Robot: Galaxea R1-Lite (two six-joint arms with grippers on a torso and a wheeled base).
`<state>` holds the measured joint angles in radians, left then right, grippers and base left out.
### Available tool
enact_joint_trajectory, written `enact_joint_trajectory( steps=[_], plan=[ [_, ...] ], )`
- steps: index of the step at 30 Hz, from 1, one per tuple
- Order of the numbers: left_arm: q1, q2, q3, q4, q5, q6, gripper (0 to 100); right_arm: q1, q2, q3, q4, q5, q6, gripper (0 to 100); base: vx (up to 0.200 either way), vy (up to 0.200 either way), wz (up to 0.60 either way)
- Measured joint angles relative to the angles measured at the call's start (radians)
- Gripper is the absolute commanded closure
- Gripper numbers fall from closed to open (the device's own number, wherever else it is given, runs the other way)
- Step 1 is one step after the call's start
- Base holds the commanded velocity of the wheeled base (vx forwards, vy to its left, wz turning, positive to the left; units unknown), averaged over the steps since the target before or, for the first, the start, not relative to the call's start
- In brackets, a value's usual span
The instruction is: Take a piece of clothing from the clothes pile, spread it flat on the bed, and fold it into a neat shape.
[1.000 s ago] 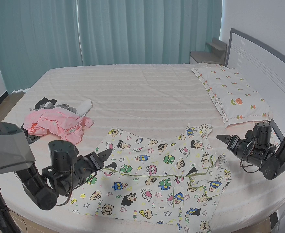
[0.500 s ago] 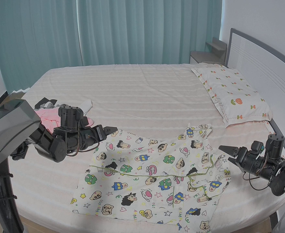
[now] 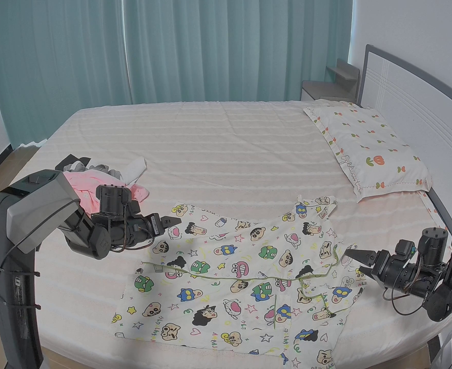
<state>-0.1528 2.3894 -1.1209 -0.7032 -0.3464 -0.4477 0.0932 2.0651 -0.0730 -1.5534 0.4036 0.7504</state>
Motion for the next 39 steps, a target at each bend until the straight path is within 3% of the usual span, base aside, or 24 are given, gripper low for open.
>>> enact_joint_trajectory(
  steps=[13, 21, 39],
  plan=[
    [-0.001, 0.143, -0.155, 0.004, 0.011, 0.026, 0, 0.006, 0.035, 0.008, 0.0, -0.003, -0.043, 0, 0.0, 0.0, 0.0],
    [-0.001, 0.198, -0.201, 0.002, 0.105, 0.033, 0, 0.01, 0.045, 0.016, 0.0, -0.001, -0.051, 0, 0.0, 0.0, 0.0],
    [0.007, 0.245, -0.252, 0.01, 0.191, 0.142, 0, 0.012, 0.05, 0.016, 0.0, 0.001, -0.05, 0, 0.0, 0.0, 0.0]
  ],
)
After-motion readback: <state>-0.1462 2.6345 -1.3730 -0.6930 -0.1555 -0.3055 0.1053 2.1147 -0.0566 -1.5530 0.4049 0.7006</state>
